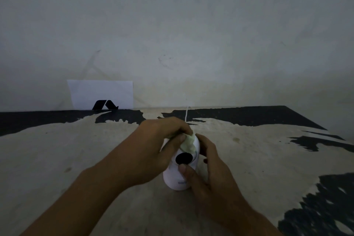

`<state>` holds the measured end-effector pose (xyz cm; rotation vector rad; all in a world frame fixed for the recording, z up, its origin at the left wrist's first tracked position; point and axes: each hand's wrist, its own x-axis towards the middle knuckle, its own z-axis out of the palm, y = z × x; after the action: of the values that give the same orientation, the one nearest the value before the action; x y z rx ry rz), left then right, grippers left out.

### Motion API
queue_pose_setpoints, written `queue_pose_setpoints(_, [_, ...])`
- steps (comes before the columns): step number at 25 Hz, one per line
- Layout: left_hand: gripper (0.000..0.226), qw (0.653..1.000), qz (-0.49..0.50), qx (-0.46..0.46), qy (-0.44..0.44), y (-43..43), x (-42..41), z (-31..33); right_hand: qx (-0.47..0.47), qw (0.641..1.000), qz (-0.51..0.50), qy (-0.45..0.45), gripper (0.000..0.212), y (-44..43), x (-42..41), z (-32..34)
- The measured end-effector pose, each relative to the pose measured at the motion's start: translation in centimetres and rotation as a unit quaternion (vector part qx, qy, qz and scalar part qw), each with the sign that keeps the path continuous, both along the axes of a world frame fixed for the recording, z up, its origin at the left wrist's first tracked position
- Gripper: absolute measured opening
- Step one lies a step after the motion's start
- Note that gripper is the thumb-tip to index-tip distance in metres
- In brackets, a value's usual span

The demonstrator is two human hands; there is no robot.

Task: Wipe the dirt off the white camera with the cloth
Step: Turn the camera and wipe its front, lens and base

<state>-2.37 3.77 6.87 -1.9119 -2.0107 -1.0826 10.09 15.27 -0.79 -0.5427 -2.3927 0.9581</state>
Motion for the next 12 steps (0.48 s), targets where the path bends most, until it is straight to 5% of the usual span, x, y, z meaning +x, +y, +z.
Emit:
queue_pose_setpoints(4, [0.015,0.994,0.101,0.018,-0.036,0.0,-1.2,-0.5,-0.008,0.998,0.012,0.053,0.070,-0.2,0.6,0.3])
queue_pose_setpoints(9, [0.017,0.999,0.021,0.023,-0.022,-0.4,0.3,-0.4,0.006,0.998,0.000,0.055,0.067,0.0,0.4,-0.2])
queue_pose_setpoints(12, [0.016,0.998,0.055,0.027,-0.031,-0.1,-0.2,-0.7,0.002,0.998,0.002,0.061,0.064,-0.1,0.6,-0.1])
